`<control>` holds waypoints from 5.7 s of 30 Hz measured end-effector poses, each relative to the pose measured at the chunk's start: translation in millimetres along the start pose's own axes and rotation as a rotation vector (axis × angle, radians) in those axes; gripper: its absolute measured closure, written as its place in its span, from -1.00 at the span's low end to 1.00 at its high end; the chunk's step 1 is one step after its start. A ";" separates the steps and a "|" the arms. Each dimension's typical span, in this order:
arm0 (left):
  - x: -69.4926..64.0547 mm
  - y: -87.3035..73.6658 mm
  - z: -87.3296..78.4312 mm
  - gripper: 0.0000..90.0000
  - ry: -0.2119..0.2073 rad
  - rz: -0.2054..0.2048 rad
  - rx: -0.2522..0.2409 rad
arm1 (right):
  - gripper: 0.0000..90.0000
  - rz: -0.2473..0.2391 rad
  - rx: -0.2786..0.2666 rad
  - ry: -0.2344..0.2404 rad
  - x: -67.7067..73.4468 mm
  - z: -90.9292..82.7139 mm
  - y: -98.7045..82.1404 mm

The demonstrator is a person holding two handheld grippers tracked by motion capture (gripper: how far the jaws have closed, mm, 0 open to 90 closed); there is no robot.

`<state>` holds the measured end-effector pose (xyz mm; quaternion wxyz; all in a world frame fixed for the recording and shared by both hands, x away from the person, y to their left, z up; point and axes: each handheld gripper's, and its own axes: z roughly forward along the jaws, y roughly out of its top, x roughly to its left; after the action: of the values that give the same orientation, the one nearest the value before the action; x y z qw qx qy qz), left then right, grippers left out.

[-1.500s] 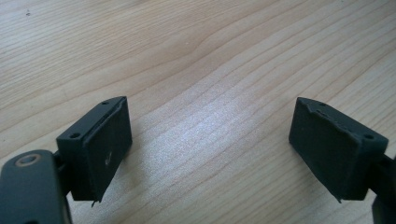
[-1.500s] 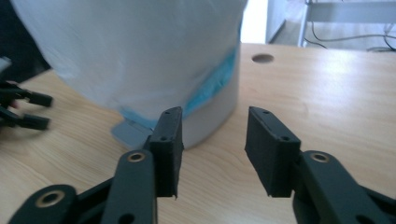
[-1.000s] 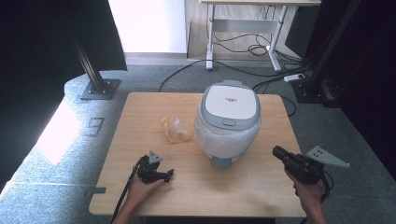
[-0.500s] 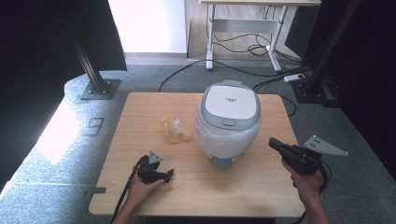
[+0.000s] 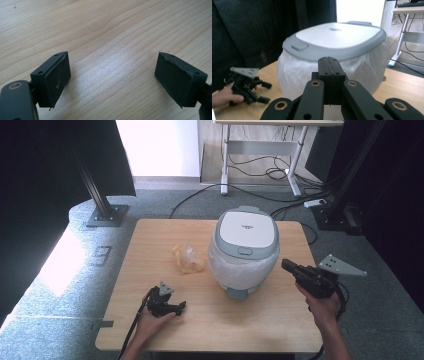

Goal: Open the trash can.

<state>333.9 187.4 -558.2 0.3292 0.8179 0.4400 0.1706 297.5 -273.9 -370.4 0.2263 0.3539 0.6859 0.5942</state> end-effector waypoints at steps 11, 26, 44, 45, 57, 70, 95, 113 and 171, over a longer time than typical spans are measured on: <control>0.2 0.1 0.1 -0.72 -0.001 0.001 0.000 | 0.99 0.013 -0.035 0.020 3.8 13.8 21.8; 0.8 0.2 0.1 -0.72 -0.005 0.006 0.000 | 0.99 -0.035 -0.011 0.062 20.7 36.9 42.3; 0.6 0.0 0.0 -0.71 -0.005 0.005 0.000 | 0.98 -0.034 0.027 0.092 25.3 61.9 50.3; 0.6 -0.1 -0.1 -0.71 -0.005 0.005 0.000 | 0.99 -0.033 0.031 0.103 25.5 64.5 49.8; 0.7 -0.1 -0.2 -0.71 -0.006 0.007 0.000 | 0.99 -0.028 0.076 0.124 26.8 91.2 42.6; 0.7 -0.2 -0.3 -0.71 -0.007 0.008 0.000 | 0.98 -0.006 0.103 0.124 24.4 98.5 29.9; 0.6 -0.2 -0.3 -0.71 -0.007 0.008 0.000 | 1.00 -0.008 0.131 0.128 26.7 98.4 32.0; 0.6 -0.2 -0.3 -0.71 -0.007 0.008 -0.001 | 1.00 -0.023 0.143 0.123 28.0 98.6 32.9; 0.5 -0.3 -0.2 -0.70 -0.007 0.008 -0.003 | -0.11 -0.020 0.076 -0.043 -2.7 0.1 -80.5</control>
<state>333.9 188.1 -558.3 0.3313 0.8197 0.4354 0.1698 281.9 -279.4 -449.3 0.2332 0.3679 0.7064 0.5579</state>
